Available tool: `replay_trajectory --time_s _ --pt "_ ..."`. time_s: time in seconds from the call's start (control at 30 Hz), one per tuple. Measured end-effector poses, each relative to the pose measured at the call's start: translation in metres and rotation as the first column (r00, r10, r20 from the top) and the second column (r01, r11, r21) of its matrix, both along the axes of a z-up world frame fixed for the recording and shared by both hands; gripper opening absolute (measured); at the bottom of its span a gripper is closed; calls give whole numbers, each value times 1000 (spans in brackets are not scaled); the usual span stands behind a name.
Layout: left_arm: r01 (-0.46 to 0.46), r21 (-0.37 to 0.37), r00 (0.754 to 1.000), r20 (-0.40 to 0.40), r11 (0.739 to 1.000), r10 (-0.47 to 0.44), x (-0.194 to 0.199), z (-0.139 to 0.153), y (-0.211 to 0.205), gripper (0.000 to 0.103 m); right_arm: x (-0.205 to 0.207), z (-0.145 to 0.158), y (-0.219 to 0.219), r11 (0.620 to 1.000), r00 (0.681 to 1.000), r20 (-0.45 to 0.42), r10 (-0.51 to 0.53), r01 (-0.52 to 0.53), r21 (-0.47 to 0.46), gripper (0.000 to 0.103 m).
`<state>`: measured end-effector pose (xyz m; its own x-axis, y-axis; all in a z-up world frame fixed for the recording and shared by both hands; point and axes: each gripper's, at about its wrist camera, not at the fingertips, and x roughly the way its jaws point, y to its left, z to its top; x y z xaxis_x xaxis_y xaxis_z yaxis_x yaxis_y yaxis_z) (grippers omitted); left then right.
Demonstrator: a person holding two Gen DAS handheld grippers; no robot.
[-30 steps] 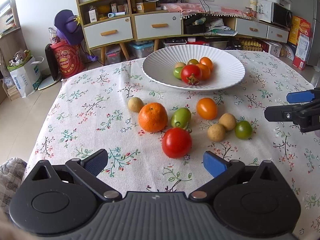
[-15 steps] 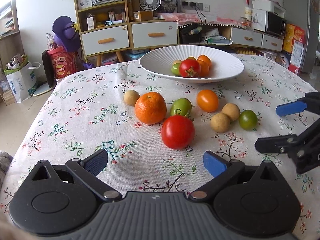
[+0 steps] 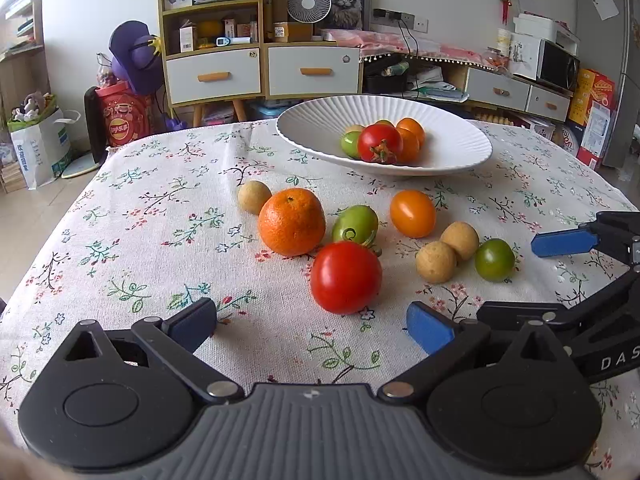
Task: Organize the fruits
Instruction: 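Move the left tool to another red tomato while the right tool moves to a green tomato, then close the left tool on the red tomato while the right tool closes on the green tomato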
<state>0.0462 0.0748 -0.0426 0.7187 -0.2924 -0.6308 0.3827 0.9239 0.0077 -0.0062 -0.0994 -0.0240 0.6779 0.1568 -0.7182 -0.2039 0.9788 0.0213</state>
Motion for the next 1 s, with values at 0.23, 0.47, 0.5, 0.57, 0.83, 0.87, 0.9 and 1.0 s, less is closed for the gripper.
replay_trajectory --time_s 0.23,0.47,0.5,0.57,0.83,0.87,0.9,1.0 --pt "33 -19 999 5 999 -33 -2 3 -5 79 -1 5 11 998 998 21 59 -59 -18 71" --pt "51 -25 999 -2 998 -51 -1 5 -11 63 -1 7 15 996 996 21 92 -92 -9 53" --pt "53 -25 999 -3 998 -53 -1 5 -12 61 0 7 15 996 995 21 93 -93 -8 51" --pt "58 -24 998 -3 998 -58 -1 6 -13 57 0 7 16 996 995 22 94 -94 -8 48" --pt "38 -18 999 3 999 -38 0 6 -13 40 5 9 14 997 997 24 72 -73 5 37" --pt "34 -19 999 3 999 -34 0 6 -13 37 5 9 13 997 997 24 71 -72 6 34" --pt "31 -19 1000 4 999 -31 0 6 -12 35 5 9 13 997 997 23 72 -72 8 30" --pt "29 -23 1000 2 999 -29 0 6 -12 35 4 8 13 997 997 20 74 -74 12 24"
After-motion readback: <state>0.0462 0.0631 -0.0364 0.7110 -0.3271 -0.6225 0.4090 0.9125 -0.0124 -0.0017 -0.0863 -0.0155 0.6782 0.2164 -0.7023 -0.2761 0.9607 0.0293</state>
